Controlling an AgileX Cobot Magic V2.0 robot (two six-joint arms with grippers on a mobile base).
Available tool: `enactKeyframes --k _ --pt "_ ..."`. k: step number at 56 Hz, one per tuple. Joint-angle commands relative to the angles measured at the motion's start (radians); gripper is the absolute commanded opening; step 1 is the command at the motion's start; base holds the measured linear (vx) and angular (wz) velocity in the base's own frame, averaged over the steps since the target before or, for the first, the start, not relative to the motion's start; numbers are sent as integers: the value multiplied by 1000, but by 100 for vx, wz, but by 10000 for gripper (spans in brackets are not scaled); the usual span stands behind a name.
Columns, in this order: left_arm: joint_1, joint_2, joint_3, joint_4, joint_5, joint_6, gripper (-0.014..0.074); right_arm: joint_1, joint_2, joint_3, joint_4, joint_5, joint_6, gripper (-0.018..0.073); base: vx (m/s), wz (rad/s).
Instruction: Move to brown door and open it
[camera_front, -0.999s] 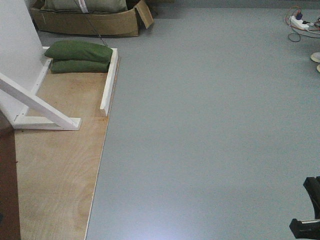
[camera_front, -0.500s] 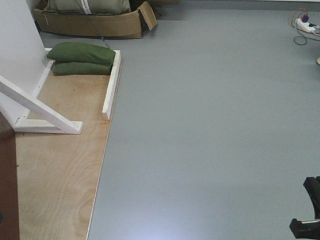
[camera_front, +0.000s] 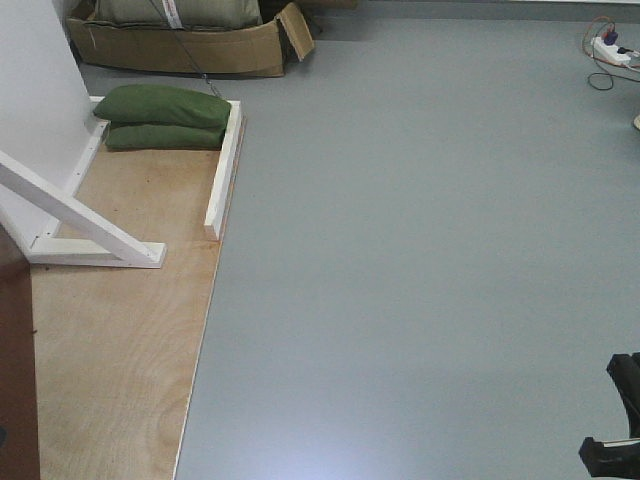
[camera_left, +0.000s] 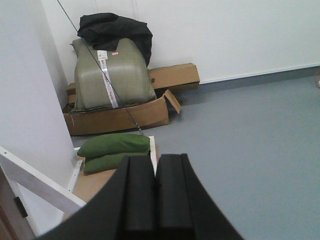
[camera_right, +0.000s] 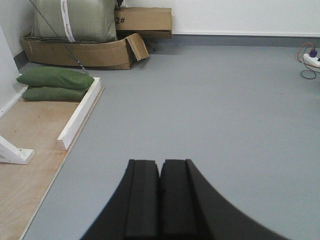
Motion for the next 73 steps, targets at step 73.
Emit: enactKeyframes --k 73 --pt "71 248 -486 -1120 -1448 1024 -6 1 -6 4 -3 -77 -8 0 0 0"
